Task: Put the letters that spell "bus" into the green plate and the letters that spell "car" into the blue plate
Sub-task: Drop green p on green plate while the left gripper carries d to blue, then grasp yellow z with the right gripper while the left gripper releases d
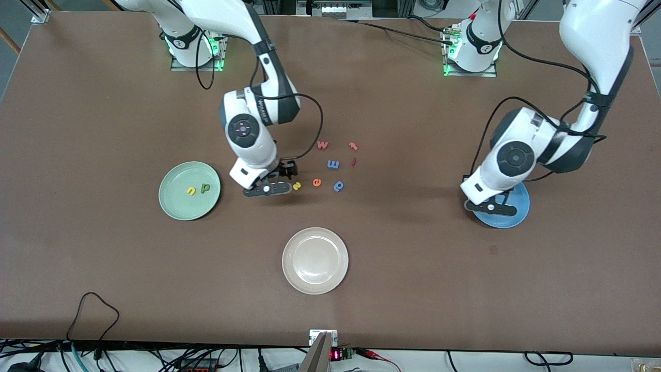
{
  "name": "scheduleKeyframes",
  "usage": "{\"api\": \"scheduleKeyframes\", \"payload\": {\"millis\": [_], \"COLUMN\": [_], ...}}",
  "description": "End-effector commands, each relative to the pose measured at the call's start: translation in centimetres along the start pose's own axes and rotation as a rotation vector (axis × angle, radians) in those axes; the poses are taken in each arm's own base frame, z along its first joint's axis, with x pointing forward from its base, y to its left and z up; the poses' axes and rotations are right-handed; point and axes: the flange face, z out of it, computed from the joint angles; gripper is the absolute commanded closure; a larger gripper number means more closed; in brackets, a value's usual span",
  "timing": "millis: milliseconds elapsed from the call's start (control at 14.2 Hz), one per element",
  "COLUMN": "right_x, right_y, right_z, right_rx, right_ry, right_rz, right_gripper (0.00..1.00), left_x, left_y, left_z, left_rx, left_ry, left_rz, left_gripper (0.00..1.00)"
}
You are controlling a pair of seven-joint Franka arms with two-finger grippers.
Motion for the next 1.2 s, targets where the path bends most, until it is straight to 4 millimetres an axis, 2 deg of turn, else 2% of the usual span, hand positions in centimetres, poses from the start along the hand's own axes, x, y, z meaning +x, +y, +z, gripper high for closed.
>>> {"api": "scheduleKeyframes", "payload": {"millis": [0,141,283,494,636,848,918,989,1130], "right_x": [0.7,0.4,0.3,0.4,0.8,1.2,1.2,0.9,0.7], "right_y": [-2.5,-2.8,-2.8,-3.7,-4.1,-4.6,-4.6,-4.9,-5.1], "right_z": [0.9,1.9,3.0,4.0,4.4,5.2,5.5,5.9,6.3], "right_rx": [-0.009,-0.007,-0.019,-0.037,-0.044,-0.054,-0.057,-0.052,-0.040], "right_ry": [0.017,0.000,-0.009,0.013,0.020,0.029,0.031,0.025,0.015], "right_rz": [-0.091,-0.196,-0.266,-0.324,-0.369,-0.408,-0.410,-0.416,-0.417], "right_gripper": [0.12,0.14,0.17,0.19,0.20,0.23,0.28,0.33,0.33], "left_x": [-0.1,0.1,0.9,1.2,1.1,-0.3,-0.7,-1.6,-3.1], "left_y": [0.2,0.3,-0.5,-0.6,-0.8,-2.2,-3.6,-4.2,-6.5], "left_z": [-0.1,-1.1,-3.3,-10.0,-17.0,-23.5,-25.6,-27.4,-29.6], "left_rx": [0.016,0.019,0.022,0.060,0.078,0.029,-0.040,-0.064,-0.047], "left_ry": [0.006,0.023,0.057,0.040,0.016,-0.044,-0.047,-0.028,-0.012], "left_rz": [0.041,0.073,0.098,0.123,0.101,0.073,0.056,0.059,0.034], "left_gripper": [0.00,0.00,0.00,0.00,0.00,0.00,0.00,0.00,0.00]}}
